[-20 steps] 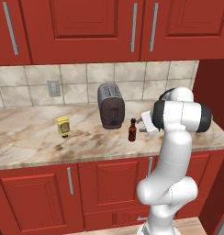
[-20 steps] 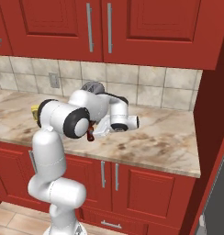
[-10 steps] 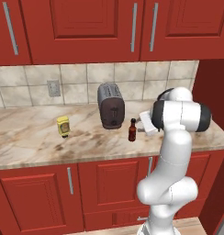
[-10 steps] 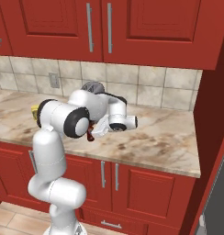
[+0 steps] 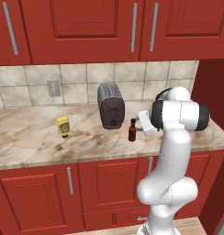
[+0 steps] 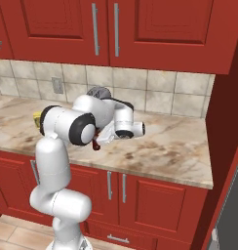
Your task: Place the condiment bottle and mustard from the counter to the top shelf of the fridge. If the existing items in the fridge are on the top shelf, move them to other shelves.
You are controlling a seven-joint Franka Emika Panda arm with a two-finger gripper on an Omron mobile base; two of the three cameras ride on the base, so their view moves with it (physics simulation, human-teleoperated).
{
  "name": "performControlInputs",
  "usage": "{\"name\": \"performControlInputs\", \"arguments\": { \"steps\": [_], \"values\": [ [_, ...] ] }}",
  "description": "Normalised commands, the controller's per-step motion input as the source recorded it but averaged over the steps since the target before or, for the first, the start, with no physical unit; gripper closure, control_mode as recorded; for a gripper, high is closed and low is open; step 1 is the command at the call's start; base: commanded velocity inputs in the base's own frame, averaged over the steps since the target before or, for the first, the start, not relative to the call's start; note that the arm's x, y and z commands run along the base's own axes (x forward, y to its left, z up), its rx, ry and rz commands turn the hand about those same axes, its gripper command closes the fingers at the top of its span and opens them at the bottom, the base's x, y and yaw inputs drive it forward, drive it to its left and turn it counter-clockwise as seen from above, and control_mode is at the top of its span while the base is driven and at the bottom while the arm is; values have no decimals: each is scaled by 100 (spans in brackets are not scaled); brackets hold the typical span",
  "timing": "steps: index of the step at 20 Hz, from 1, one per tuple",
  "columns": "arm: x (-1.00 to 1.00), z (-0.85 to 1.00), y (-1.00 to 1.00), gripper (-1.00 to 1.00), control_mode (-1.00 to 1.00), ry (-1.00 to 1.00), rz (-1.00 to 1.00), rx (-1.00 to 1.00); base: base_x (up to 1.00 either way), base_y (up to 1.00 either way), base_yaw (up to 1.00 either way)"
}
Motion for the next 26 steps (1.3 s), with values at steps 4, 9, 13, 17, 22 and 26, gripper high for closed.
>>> {"name": "performControlInputs", "arguments": {
  "steps": [4, 9, 13, 17, 22, 26],
  "values": [
    [0, 0, 30, -100, -100, 0, 0, 0, 0, 0, 0],
    [0, 0, 21, -100, -100, 0, 0, 0, 0, 0, 0],
    [0, -4, 2, -100, -100, 0, 0, 0, 0, 0, 0],
    [0, -2, 0, 100, -100, 0, 0, 0, 0, 0, 0],
    [-3, 0, 0, 100, -100, 0, 0, 0, 0, 0, 0],
    [-38, 49, 3, 100, -100, -2, 0, 0, 0, 0, 0]
  ]
}}
